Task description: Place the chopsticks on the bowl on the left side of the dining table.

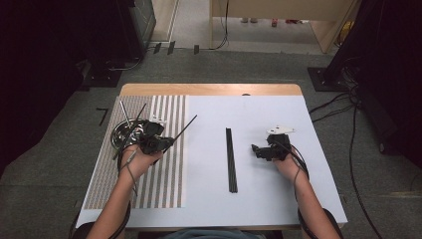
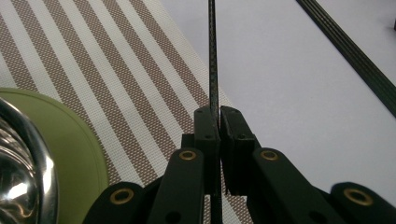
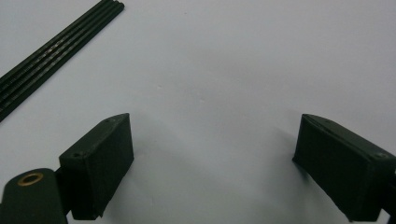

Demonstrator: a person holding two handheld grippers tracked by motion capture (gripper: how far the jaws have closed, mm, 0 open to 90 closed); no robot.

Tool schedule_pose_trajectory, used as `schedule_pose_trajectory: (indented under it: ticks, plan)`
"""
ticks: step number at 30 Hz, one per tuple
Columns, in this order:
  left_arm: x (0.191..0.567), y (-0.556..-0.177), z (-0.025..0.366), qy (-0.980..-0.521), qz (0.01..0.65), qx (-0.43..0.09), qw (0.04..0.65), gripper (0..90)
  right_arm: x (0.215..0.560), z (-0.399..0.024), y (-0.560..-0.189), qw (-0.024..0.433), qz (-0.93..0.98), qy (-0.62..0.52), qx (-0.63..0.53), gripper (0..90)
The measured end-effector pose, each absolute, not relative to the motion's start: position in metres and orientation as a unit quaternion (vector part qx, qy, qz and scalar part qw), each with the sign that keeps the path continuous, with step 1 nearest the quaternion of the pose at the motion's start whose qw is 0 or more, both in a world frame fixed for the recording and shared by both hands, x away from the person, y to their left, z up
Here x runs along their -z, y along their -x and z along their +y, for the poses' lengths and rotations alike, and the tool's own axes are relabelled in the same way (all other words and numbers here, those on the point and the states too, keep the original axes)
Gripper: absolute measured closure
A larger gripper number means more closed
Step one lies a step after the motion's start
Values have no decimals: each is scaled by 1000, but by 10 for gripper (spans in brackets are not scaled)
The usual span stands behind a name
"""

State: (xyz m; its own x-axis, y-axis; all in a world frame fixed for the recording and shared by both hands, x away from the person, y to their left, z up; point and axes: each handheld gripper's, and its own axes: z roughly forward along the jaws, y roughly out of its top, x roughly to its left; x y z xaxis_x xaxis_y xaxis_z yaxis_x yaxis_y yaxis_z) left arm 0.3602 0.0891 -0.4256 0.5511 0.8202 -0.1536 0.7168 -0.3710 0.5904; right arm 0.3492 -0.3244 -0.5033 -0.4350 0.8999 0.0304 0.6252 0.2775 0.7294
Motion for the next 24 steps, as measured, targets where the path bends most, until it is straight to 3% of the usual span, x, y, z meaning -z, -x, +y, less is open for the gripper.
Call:
schedule_pose_trajectory:
  ticks: [24]
  plan:
    - [420,-363,110,-814,483,-87,311,874,503,-324,-349,199,774,-493,-344,112]
